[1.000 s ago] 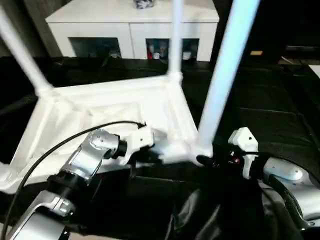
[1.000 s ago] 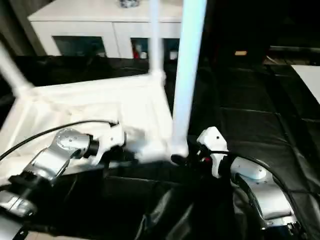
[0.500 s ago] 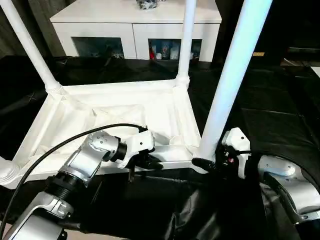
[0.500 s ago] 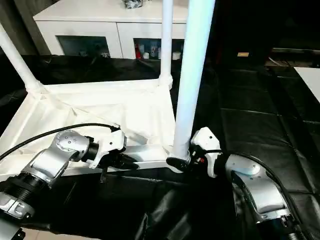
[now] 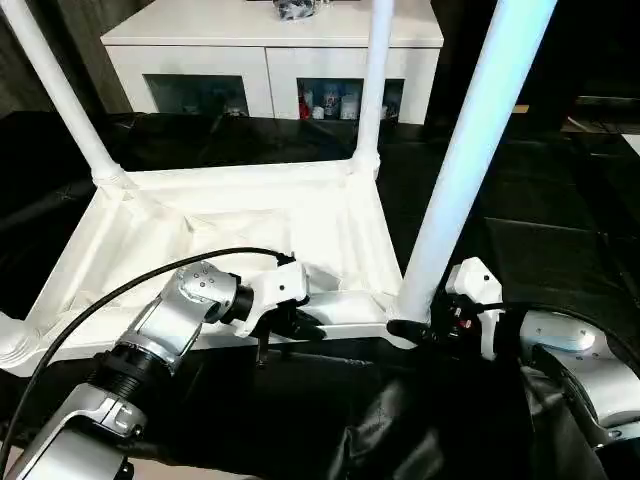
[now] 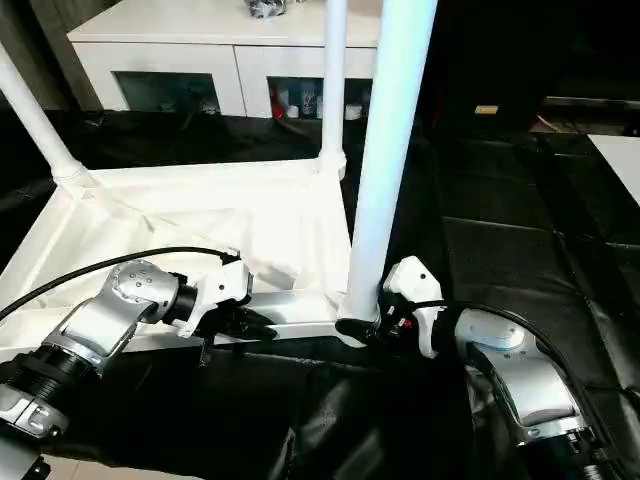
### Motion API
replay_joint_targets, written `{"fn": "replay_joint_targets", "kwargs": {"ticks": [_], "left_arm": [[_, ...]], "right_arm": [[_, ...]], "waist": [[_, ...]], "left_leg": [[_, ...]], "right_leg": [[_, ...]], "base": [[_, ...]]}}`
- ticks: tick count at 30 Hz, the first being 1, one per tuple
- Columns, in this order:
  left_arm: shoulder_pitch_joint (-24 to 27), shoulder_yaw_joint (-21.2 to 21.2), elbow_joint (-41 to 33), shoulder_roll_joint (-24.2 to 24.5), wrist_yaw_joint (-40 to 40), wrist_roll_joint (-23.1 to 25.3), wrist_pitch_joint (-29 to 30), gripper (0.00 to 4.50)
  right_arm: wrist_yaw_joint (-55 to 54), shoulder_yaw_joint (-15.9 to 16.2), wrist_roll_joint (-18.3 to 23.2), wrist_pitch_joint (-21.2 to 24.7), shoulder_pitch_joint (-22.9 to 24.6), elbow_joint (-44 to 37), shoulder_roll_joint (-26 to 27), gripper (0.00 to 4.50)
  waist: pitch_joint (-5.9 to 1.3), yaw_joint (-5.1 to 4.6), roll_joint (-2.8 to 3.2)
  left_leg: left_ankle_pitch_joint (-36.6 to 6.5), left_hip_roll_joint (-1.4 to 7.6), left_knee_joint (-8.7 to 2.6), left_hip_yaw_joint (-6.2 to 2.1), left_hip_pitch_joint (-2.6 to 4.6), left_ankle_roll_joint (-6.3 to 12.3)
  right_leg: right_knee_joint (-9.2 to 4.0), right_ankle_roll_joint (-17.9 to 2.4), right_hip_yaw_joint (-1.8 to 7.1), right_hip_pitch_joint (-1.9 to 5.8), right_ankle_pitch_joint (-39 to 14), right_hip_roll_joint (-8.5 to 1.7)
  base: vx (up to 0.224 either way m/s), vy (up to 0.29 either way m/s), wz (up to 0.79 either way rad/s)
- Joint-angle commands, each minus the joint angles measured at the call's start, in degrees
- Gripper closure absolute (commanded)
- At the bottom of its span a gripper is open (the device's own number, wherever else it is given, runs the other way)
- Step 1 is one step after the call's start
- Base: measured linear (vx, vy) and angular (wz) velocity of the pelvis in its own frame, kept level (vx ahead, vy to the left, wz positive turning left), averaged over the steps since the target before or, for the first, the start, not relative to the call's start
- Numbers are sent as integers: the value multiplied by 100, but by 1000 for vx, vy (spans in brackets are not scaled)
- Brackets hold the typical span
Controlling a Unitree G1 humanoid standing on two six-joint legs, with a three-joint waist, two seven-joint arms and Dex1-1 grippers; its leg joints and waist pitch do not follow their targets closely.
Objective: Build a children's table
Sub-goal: Rotate leg to tighten
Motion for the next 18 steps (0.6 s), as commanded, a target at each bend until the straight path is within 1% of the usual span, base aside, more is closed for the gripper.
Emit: {"fn": "replay_joint_targets", "kwargs": {"ticks": [1,2,3,4,5,6,7,9,11,12,13,14,15,16,17,18], "left_arm": [[46,-35,114,4,117,97,43,450],[-9,29,198,-116,284,78,83,450],[-21,40,214,-139,315,75,94,450],[-78,90,295,-242,482,77,158,450],[-87,98,309,-259,514,79,170,450],[-126,142,375,-356,657,71,226,450],[-179,234,470,-593,905,2,333,450],[-232,267,553,-804,1137,-5,433,450],[-276,271,623,-954,1327,21,475,450],[-429,324,903,-1316,2021,163,511,450],[-505,353,1046,-1487,2387,242,520,450],[-596,376,1214,-1655,2767,331,578,450],[-596,376,1214,-1655,2767,331,578,450],[-629,381,1274,-1703,2885,364,616,450],[-689,319,1438,-1915,3211,519,529,450],[-706,261,1496,-1999,3321,612,469,450]], "right_arm": [[-457,-9,-215,60,-85,273,180,185],[-828,-114,-252,114,-165,441,419,185],[-914,-137,-250,130,-179,470,483,186],[-1199,-208,-219,183,-218,545,719,186],[-1227,-215,-214,189,-222,552,743,186],[-1424,-256,-208,215,-239,588,882,186],[-1817,-303,-214,280,-269,661,1183,186],[-2346,-349,-332,289,-331,804,1489,186],[-2756,-400,-422,312,-388,927,1715,187],[-3635,-591,-495,329,-548,1239,2219,187],[-4031,-679,-518,315,-628,1391,2454,187],[-4512,-790,-564,218,-738,1590,2698,187],[-4512,-790,-564,218,-738,1590,2698,187],[-4690,-834,-590,151,-785,1670,2774,187],[-5077,-785,-754,-37,-985,2025,3046,187],[-5177,-701,-849,-136,-1100,2207,3157,187]], "waist": [[-331,-2,-90],[-318,-20,-95],[-300,-45,-101],[-298,-61,-106],[-303,-74,-100],[-290,-88,-108],[-283,-94,-101],[-294,-133,-106],[-288,-163,-95],[-286,-189,-98],[-280,-206,-87],[-287,-221,-61],[-287,-216,-74],[-289,-175,-86],[-285,-187,-65],[-289,-216,-26]], "left_leg": [[-700,523,-443,-234,145,677],[-825,516,-459,-236,140,603],[-997,510,-480,-239,137,487],[-1075,499,-479,-238,137,441],[-1219,506,-500,-253,155,313],[-1345,511,-520,-257,162,217],[-1415,507,-526,-257,167,170],[-1516,497,-541,-266,163,40],[-1579,487,-551,-265,167,-22],[-1611,475,-555,-260,158,-48],[-1660,470,-554,-256,162,-91],[-1762,460,-551,-269,191,-187],[-1817,459,-552,-270,212,-209],[-1839,469,-555,-268,223,-173],[-1811,476,-567,-268,197,-161],[-1828,459,-582,-285,177,-201]], "right_leg": [[-281,-1715,132,172,-69,-344],[-298,-1705,134,167,-233,-339],[-319,-1684,136,160,-465,-337],[-332,-1659,141,151,-600,-339],[-349,-1600,141,151,-852,-346],[-369,-1532,147,146,-1025,-337],[-379,-1508,150,129,-1101,-332],[-389,-1440,152,120,-1186,-331],[-405,-1394,158,94,-1210,-323],[-408,-1363,161,93,-1234,-314],[-413,-1370,167,69,-1290,-315],[-443,-1318,168,53,-1483,-329],[-463,-1289,165,44,-1572,-327],[-489,-1208,170,56,-1576,-327],[-482,-1188,178,46,-1449,-325],[-468,-1171,155,62,-1423,-314]], "base": [[0,0,0],[0,0,0],[0,0,0],[0,0,0],[0,0,0],[0,0,0],[0,0,0],[0,0,0],[0,0,0],[0,0,0],[0,0,0],[0,0,0],[0,0,0],[0,0,0],[0,0,0],[0,0,0]]}}
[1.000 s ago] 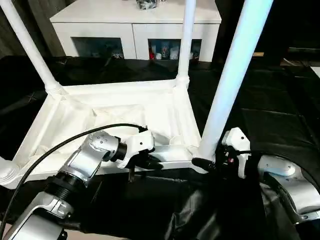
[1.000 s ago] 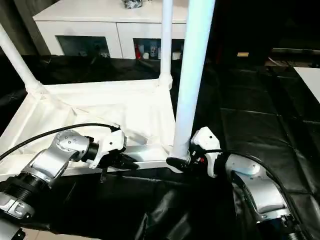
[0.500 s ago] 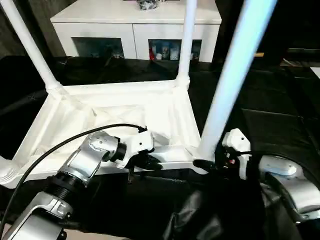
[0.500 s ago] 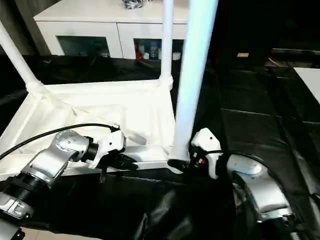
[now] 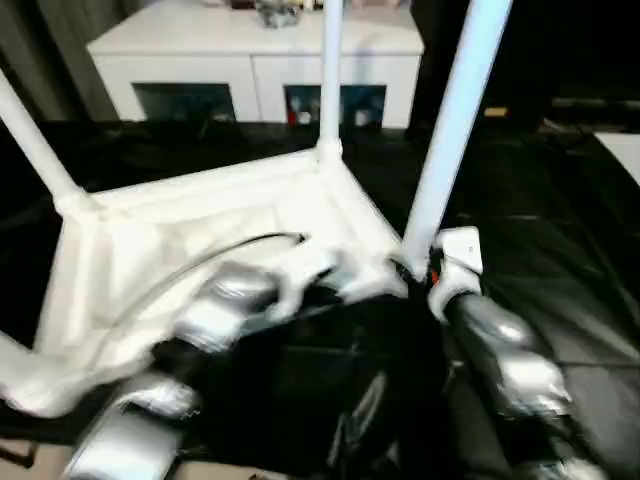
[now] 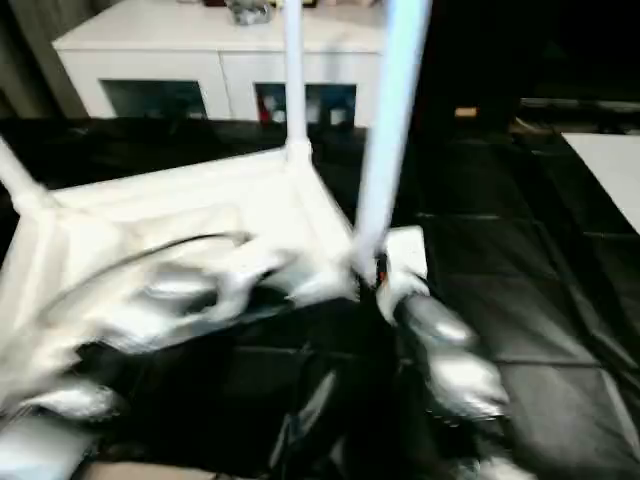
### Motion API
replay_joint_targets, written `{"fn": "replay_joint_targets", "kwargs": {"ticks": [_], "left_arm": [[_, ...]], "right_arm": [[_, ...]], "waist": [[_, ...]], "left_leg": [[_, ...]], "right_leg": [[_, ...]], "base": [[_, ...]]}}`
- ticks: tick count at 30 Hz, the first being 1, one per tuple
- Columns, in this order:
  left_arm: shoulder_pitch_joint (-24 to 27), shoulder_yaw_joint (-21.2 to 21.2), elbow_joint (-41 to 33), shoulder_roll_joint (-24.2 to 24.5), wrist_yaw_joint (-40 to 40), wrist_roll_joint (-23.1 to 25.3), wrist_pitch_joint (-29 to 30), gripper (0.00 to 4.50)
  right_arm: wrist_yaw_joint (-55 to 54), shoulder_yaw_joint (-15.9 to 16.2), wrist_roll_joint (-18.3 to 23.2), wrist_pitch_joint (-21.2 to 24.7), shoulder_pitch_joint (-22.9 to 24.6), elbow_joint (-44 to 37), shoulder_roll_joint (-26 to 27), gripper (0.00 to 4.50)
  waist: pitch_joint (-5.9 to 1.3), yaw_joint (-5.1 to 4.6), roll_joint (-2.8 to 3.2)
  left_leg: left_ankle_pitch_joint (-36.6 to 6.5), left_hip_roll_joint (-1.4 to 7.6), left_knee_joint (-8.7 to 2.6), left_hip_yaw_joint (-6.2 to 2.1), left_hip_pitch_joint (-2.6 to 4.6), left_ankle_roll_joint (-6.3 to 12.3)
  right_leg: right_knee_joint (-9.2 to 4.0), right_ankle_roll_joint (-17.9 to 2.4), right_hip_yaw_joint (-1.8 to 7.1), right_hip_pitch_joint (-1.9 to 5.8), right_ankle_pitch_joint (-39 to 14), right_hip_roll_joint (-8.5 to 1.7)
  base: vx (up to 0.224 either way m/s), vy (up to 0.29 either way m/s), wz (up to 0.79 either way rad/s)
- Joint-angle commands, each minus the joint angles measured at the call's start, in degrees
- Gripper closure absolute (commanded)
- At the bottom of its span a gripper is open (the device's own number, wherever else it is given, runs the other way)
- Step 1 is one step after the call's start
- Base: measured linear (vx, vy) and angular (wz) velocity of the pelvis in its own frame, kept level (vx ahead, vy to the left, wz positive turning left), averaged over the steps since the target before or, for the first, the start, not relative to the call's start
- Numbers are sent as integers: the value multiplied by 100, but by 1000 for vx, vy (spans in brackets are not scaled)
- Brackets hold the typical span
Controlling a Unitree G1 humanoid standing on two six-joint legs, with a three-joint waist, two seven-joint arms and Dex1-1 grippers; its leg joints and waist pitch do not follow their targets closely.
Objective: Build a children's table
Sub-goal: Rotate leg to tighten
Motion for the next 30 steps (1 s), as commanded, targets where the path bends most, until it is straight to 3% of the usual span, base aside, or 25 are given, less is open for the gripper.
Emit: {"fn": "replay_joint_targets", "kwargs": {"ticks": [1,4,6,11,14,16,19,20,22,24,25,30], "left_arm": [[-76,-127,249,-240,589,170,-59,450],[-93,-240,290,-186,548,324,-150,450],[-90,-254,262,-72,466,379,-176,450],[-51,-285,186,234,206,473,-266,450],[59,-313,-63,575,-177,485,-311,450],[113,-333,-168,737,-421,436,-348,450],[229,-424,-342,1019,-992,300,-477,450],[366,-517,-565,1238,-1555,135,-686,450],[442,-565,-724,1359,-1885,30,-668,450],[506,-611,-888,1488,-2196,-64,-662,450],[564,-619,-1066,1597,-2433,-170,-597,450],[665,-601,-1390,1759,-2760,-357,-467,450]], "right_arm": [[-75,348,18,23,-18,421,360,187],[67,360,20,-61,-112,380,429,187],[641,411,155,-179,-3,-49,342,131],[805,382,193,-205,163,-627,-1,88],[1385,430,248,225,394,-1237,-606,71],[2099,650,264,379,540,-1484,-1088,71],[3307,815,503,485,808,-1845,-1791,71],[3967,896,660,406,999,-2059,-2216,71],[4224,893,779,444,1072,-2133,-2386,71],[4363,872,825,412,1102,-2157,-2508,71],[4448,831,902,431,1105,-2198,-2601,71],[4619,865,901,478,1020,-2115,-2696,71]], "waist": [[-259,-46,-48],[-270,-29,-45],[-274,-10,-66],[-284,-11,-70],[-292,-8,-62],[-293,-21,-64],[-305,-2,-72],[-302,7,-57],[-307,32,-71],[-305,29,-52],[-295,31,-73],[-275,114,-72]], "left_leg": [[-1859,457,-591,-284,161,-158],[-1868,468,-599,-289,146,-94],[-1762,476,-595,-283,131,21],[-1482,487,-584,-285,91,215],[-1356,496,-576,-289,73,301],[-1277,494,-557,-288,67,345],[-1072,502,-509,-274,52,558],[-1036,511,-497,-266,71,614],[-912,543,-492,-280,55,726],[-885,544,-487,-254,102,740],[-918,541,-492,-244,100,726],[-1145,557,-529,-234,141,504]], "right_leg": [[-458,-1111,138,48,-1456,-304],[-454,-1039,147,78,-1340,-317],[-439,-1053,154,93,-1141,-323],[-416,-1115,140,120,-935,-326],[-393,-1139,140,139,-815,-328],[-378,-1206,132,161,-626,-320],[-350,-1384,143,181,-224,-352],[-348,-1451,141,181,-116,-347],[-301,-1528,141,212,119,-365],[-297,-1682,131,161,146,-340],[-306,-1698,130,156,86,-334],[-323,-1651,140,139,-370,-337]], "base": [[0,0,0],[0,0,0],[0,0,0],[0,0,0],[0,0,0],[0,0,0],[0,0,0],[0,0,0],[0,0,0],[0,0,0],[0,0,0],[0,0,0]]}}
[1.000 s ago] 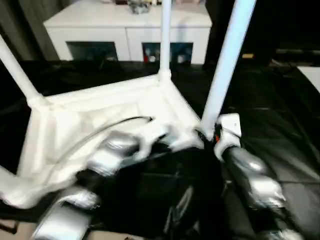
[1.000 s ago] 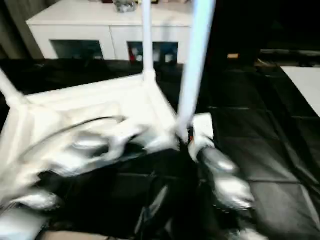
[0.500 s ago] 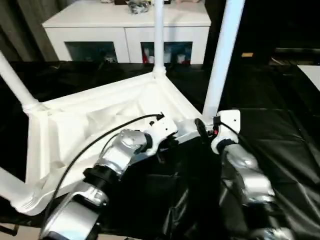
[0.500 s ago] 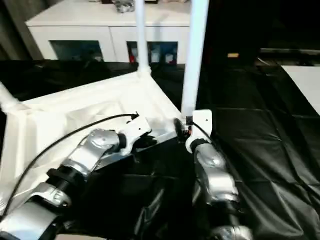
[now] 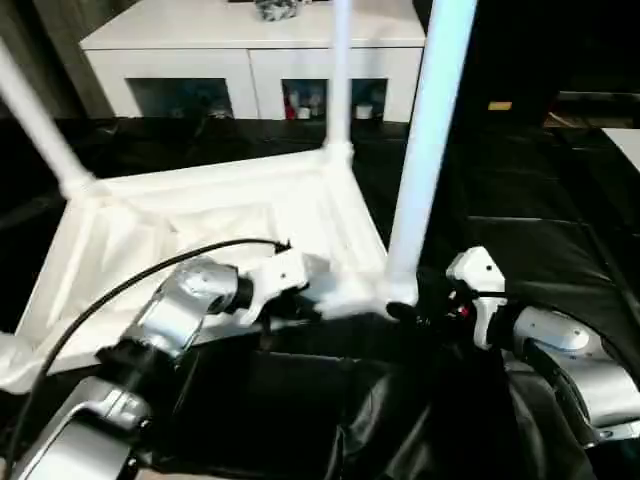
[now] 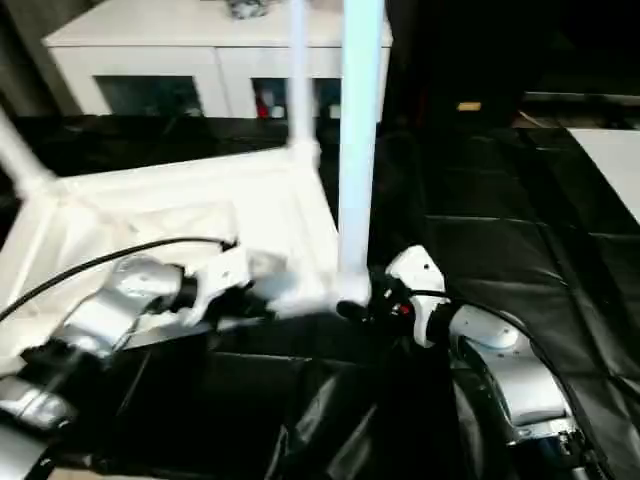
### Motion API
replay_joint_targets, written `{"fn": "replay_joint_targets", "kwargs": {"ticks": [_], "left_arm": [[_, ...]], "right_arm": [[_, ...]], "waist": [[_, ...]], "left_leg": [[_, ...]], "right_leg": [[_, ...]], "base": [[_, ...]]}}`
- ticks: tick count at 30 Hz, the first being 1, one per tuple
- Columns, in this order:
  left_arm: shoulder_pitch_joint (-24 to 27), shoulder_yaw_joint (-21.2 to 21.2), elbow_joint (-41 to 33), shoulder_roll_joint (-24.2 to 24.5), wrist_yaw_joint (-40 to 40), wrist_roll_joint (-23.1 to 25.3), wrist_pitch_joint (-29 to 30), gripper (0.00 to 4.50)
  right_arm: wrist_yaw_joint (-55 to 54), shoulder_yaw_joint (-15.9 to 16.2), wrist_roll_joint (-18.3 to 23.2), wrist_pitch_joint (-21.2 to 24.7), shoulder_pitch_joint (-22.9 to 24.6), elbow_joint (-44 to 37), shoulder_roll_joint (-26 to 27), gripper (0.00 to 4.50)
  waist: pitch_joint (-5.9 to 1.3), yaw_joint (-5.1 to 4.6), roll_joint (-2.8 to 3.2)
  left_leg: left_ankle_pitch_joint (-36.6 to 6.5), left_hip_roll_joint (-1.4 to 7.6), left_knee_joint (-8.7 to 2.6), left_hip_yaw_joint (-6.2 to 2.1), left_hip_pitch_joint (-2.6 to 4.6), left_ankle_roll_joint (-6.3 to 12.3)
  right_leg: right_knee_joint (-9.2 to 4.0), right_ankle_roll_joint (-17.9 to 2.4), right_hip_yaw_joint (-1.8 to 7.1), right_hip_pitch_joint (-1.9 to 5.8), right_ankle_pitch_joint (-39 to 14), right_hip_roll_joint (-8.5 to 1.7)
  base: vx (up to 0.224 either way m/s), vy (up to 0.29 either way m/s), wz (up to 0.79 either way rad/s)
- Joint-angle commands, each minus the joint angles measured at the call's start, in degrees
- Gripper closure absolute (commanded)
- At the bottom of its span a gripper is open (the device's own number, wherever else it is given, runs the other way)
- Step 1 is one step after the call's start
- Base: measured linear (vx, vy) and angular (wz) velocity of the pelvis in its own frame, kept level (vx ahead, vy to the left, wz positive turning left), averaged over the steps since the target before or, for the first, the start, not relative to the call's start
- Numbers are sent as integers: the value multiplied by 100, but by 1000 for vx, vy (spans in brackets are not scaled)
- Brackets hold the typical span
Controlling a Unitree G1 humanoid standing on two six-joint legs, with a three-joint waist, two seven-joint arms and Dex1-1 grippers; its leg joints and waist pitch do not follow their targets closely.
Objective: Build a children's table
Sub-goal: Rotate leg to tighten
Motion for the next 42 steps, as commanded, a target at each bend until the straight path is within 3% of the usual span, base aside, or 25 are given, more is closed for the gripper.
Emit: {"fn": "replay_joint_targets", "kwargs": {"ticks": [1,7,12,19,32,34,36,38,42], "left_arm": [[73,-203,-116,51,-233,15,37,450],[123,-159,-202,134,-289,32,89,450],[122,-159,-210,190,-251,40,100,450],[115,-157,-207,211,-253,58,103,450],[192,-166,-170,184,-169,63,231,450],[152,-118,-54,-11,197,134,317,450],[67,-54,134,-348,657,150,492,450],[-27,-33,312,-634,1027,185,629,450],[-309,1,778,-1143,1865,390,774,450]], "right_arm": [[93,20,5,54,-59,-73,-77,71],[333,222,-97,-13,-34,26,-170,71],[398,245,-99,-6,-50,84,-195,116],[395,214,-23,89,-89,121,-143,171],[106,298,-306,-100,-100,380,-95,184],[-541,158,-434,-55,-208,624,238,185],[-1397,11,-522,138,-313,859,777,185],[-2063,-54,-586,307,-384,1016,1239,185],[-3149,-95,-788,390,-581,1373,2015,186]], "waist": [[-292,-9,-71],[-298,20,-94],[-308,28,-93],[-310,21,-91],[-320,17,-90],[-301,-6,-88],[-277,-52,-102],[-264,-99,-89],[-253,-190,-76]], "left_leg": [[-1137,538,-507,-238,168,484],[-1048,519,-496,-234,160,424],[-851,517,-469,-238,141,554],[-857,513,-464,-235,146,556],[-785,507,-445,-231,144,573],[-914,505,-465,-228,146,509],[-1203,479,-494,-240,144,314],[-1628,483,-539,-265,183,38],[-2183,453,-584,-301,211,-304]], "right_leg": [[-313,-1711,150,161,-385,-341],[-303,-1649,158,171,-316,-349],[-282,-1681,152,184,-143,-357],[-283,-1710,146,184,-170,-345],[-265,-1739,140,190,-93,-342],[-284,-1733,142,164,-286,-335],[-336,-1681,135,153,-807,-335],[-387,-1472,149,118,-1426,-326],[-452,-1186,153,57,-1936,-314]], "base": [[0,0,0],[0,0,0],[0,0,0],[0,0,0],[0,0,0],[0,0,0],[0,0,0],[0,0,0],[0,0,0]]}}
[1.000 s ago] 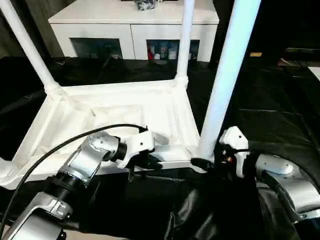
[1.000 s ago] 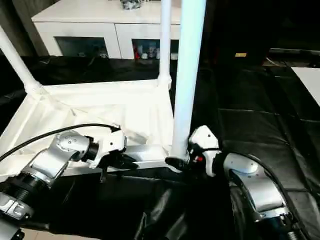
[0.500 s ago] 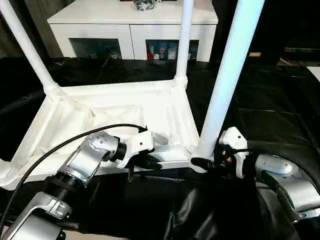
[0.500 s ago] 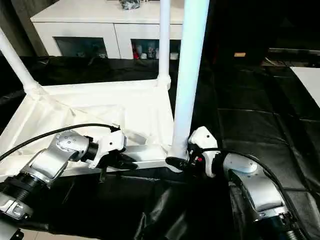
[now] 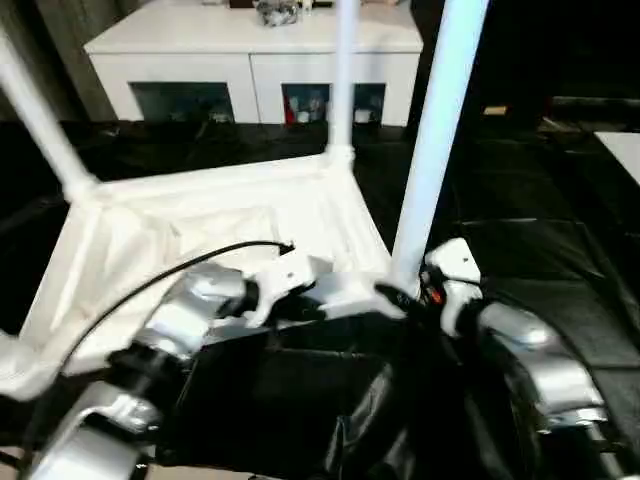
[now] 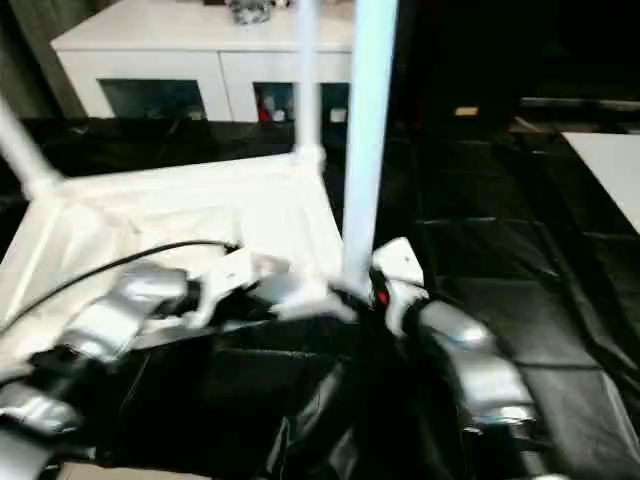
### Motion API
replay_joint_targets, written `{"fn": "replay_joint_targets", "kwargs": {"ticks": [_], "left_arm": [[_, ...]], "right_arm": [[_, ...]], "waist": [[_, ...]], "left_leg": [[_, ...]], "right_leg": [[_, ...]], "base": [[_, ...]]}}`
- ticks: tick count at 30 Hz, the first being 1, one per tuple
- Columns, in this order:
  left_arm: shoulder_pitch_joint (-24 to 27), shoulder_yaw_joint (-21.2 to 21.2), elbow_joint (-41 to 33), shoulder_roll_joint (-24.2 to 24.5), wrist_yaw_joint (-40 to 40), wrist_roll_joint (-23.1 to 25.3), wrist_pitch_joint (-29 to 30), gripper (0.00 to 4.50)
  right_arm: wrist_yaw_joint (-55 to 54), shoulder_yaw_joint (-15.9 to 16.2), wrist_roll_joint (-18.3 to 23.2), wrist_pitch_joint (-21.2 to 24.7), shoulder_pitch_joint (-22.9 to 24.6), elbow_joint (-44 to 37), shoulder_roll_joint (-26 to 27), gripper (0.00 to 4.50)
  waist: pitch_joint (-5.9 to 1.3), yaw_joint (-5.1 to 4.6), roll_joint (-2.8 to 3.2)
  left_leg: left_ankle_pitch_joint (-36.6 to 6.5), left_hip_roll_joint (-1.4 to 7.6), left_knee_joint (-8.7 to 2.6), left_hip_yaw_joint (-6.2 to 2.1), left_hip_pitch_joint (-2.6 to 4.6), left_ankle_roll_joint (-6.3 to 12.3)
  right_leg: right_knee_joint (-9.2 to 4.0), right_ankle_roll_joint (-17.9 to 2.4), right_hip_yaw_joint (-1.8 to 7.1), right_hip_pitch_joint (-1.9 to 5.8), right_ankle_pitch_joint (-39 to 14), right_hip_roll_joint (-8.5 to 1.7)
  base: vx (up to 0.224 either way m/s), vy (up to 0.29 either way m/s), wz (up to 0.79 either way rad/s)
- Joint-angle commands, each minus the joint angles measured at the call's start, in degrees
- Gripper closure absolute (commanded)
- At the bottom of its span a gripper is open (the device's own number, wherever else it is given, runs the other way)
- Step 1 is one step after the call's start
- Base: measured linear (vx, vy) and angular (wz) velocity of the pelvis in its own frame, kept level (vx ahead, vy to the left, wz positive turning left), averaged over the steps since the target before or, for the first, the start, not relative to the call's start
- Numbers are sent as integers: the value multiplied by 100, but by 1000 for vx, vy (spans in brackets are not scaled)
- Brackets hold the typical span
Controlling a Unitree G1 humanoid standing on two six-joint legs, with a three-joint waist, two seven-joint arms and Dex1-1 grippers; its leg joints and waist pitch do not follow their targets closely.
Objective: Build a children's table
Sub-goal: Rotate leg to tighten
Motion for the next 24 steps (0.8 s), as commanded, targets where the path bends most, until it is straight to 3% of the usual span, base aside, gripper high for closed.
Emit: {"fn": "replay_joint_targets", "kwargs": {"ticks": [1,2,3,4,7,10,11,12,14,17,20,23,24], "left_arm": [[-124,-107,410,-380,666,137,137,450],[-331,30,736,-659,1213,213,149,450],[-331,30,736,-659,1213,213,149,450],[-496,106,987,-833,1553,259,131,450],[-662,105,1200,-944,1733,334,41,450],[-689,72,1197,-879,1584,359,-43,450],[-677,50,1192,-823,1516,383,-96,450],[-677,50,1192,-823,1516,383,-96,450],[-670,43,1218,-753,1446,420,-151,450],[-668,30,1224,-717,1414,454,-184,450],[-625,14,1132,-561,1209,462,-217,450],[-533,-34,941,-334,937,454,-257,450],[-464,-84,818,-176,691,434,-341,450]], "right_arm": [[-617,100,-90,203,-64,440,414,186],[-1171,-19,-170,181,-237,752,732,186],[-1171,-19,-170,181,-237,752,732,186],[-1473,-54,-244,116,-396,1014,904,186],[-1711,-29,-358,3,-584,1268,1036,186],[-1294,-34,-174,-284,-584,1104,1096,186],[-1129,50,-234,-426,-528,951,1033,130],[-1129,50,-234,-426,-528,951,1033,116],[-1156,86,-377,-450,-443,751,946,103],[-1184,-9,-319,-382,-411,654,945,87],[-1081,-106,-226,-204,-268,216,688,65],[-564,-103,-81,-21,-52,-299,249,65],[-132,-105,34,75,82,-554,-56,65]], "waist": [[-240,-34,-50],[-228,-57,-54],[-218,-45,-63],[-217,-32,-66],[-223,-37,-58],[-256,-28,-39],[-280,-15,-24],[-286,-3,-36],[-274,11,-41],[-286,-43,-40],[-286,-52,-42],[-312,-27,-30],[-329,-34,-16]], "left_leg": [[-2236,457,-597,-297,195,-313],[-2340,436,-585,-283,212,-343],[-2546,424,-570,-284,278,-392],[-2615,424,-567,-288,304,-397],[-2602,434,-623,-327,229,-371],[-2352,445,-644,-317,191,-268],[-2149,451,-639,-305,187,-214],[-1922,460,-634,-286,160,-130],[-1887,452,-617,-265,158,-36],[-1755,457,-643,-321,57,17],[-1761,468,-627,-296,111,60],[-1475,481,-599,-290,100,181],[-1144,474,-567,-286,67,365]], "right_leg": [[-468,-1109,149,31,-2006,-313],[-501,-1079,167,-20,-2122,-314],[-557,-1018,165,-71,-2400,-311],[-568,-975,162,-77,-2489,-310],[-561,-848,142,-8,-2371,-308],[-533,-881,139,43,-1842,-319],[-506,-949,141,57,-1531,-320],[-485,-1026,140,69,-1225,-316],[-498,-1066,141,67,-1310,-324],[-475,-1000,115,145,-1482,-343],[-492,-1052,128,93,-1353,-324],[-443,-1150,127,137,-856,-318],[-395,-1291,116,175,-340,-325]], "base": [[0,0,0],[0,0,0],[0,0,0],[0,0,0],[0,0,0],[0,0,0],[0,0,0],[0,0,0],[0,0,0],[0,0,0],[0,0,0],[0,0,0],[0,0,0]]}}
